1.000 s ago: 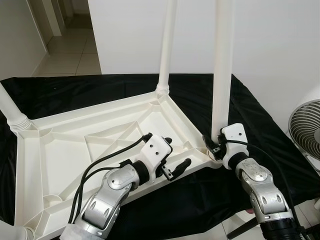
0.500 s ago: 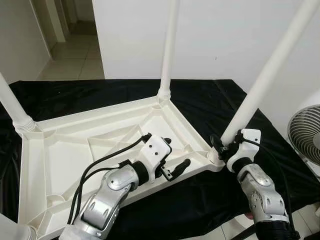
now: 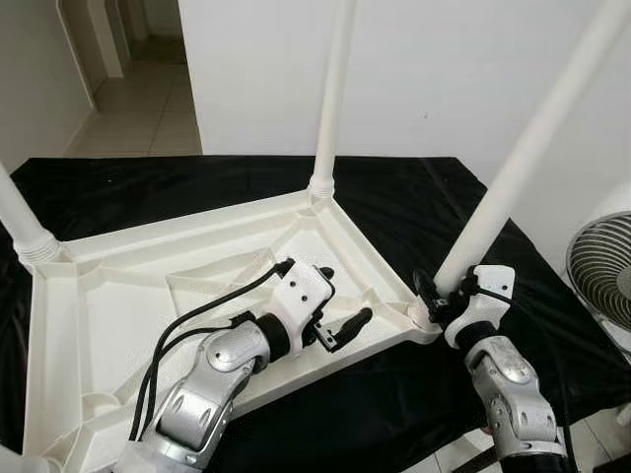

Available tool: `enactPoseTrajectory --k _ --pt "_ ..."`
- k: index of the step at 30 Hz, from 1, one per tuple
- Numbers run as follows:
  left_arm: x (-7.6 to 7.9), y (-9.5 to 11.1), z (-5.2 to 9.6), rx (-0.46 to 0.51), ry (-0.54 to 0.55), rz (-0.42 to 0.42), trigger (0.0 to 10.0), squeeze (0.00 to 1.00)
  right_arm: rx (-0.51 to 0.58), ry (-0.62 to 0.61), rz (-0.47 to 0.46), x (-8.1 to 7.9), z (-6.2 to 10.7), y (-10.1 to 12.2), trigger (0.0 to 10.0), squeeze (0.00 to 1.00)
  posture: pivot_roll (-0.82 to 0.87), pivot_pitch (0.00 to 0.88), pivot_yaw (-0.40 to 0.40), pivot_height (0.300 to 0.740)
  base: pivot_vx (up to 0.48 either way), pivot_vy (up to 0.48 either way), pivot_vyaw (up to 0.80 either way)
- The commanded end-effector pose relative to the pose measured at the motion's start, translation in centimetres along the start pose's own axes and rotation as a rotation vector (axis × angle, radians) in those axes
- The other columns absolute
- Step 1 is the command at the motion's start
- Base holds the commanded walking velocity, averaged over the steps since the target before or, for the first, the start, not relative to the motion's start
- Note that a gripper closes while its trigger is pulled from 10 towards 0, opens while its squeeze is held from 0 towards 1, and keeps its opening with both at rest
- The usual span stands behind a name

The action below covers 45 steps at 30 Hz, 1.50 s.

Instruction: Building children table

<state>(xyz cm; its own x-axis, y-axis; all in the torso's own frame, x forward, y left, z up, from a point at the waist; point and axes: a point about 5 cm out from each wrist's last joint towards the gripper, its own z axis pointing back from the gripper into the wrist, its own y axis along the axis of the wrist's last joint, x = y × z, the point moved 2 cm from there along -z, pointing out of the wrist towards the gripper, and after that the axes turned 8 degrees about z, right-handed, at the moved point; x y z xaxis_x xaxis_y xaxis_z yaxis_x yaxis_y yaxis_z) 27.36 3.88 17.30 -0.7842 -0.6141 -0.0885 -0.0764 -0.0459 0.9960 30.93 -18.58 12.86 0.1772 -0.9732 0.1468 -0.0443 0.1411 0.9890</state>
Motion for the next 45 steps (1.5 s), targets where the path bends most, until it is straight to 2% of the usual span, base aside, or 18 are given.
enactPoseTrajectory --k 1,7,14,20,22,25,27,28,33,35,38,45 --pt "-0.2 0.3 0.0 0.002 0.018 -0.010 10.0 0.00 -0.289 0.030 0.025 -0.8 2.0 -6.2 10.0 0.00 0.03 0.074 0.018 0.740 0.000 0.000 0.00" --pt "-0.3 0.3 0.1 0.001 0.022 -0.011 10.0 0.00 -0.292 0.045 0.048 -0.8 1.9 -6.2 10.0 0.00 0.03 0.075 0.016 0.740 0.000 0.000 0.00" --pt "-0.3 0.4 0.2 0.004 0.030 -0.008 10.0 0.00 -0.269 0.121 0.080 -1.6 2.3 -6.3 10.0 0.00 0.03 0.080 0.013 0.740 0.000 0.000 0.00" --pt "-0.3 0.4 0.2 0.006 0.031 -0.007 10.0 0.00 -0.268 0.111 0.074 -1.5 2.8 -6.7 10.0 0.00 0.03 0.079 0.014 0.740 0.000 0.000 0.00" --pt "-0.3 0.5 0.2 0.006 0.028 -0.006 10.0 0.00 -0.271 0.085 0.026 -1.2 3.2 -7.2 10.0 0.00 0.03 0.084 0.017 0.740 0.000 0.000 0.00" --pt "-0.3 0.5 0.2 0.005 0.027 -0.006 10.0 0.00 -0.272 0.066 0.010 -1.0 3.4 -7.4 10.0 0.00 0.03 0.084 0.019 0.740 0.000 0.000 0.00" --pt "-0.3 0.5 0.3 0.004 0.025 -0.008 10.0 0.00 -0.250 0.028 -0.025 -0.6 3.6 -7.5 10.0 0.00 0.03 0.084 0.021 0.740 0.000 0.000 0.00" --pt "-0.3 0.5 0.3 0.004 0.025 -0.009 10.0 0.00 -0.220 0.015 -0.078 -0.5 3.7 -7.3 10.0 0.00 0.03 0.084 0.023 0.740 0.000 0.000 0.00" --pt "-0.4 0.5 0.3 0.003 0.024 -0.010 10.0 0.00 -0.163 0.010 -0.151 -0.5 4.1 -7.2 10.0 0.00 0.03 0.079 0.029 0.740 0.000 0.000 0.00" --pt "-0.4 0.6 0.3 0.003 0.021 -0.012 10.0 0.00 -0.124 -0.001 -0.139 -0.5 4.4 -7.0 10.0 0.00 0.03 0.077 0.029 0.740 0.000 0.000 0.00" --pt "-0.4 0.6 0.3 0.003 0.020 -0.014 10.0 0.00 -0.123 -0.012 -0.128 -0.4 4.4 -7.0 10.0 0.00 0.03 0.073 0.032 0.740 0.000 0.000 0.00" --pt "-0.5 0.6 0.2 0.002 0.021 -0.018 10.0 0.00 -0.208 0.009 -0.049 -0.6 3.9 -7.7 10.0 0.00 0.03 0.066 0.028 0.740 0.000 0.000 0.00"
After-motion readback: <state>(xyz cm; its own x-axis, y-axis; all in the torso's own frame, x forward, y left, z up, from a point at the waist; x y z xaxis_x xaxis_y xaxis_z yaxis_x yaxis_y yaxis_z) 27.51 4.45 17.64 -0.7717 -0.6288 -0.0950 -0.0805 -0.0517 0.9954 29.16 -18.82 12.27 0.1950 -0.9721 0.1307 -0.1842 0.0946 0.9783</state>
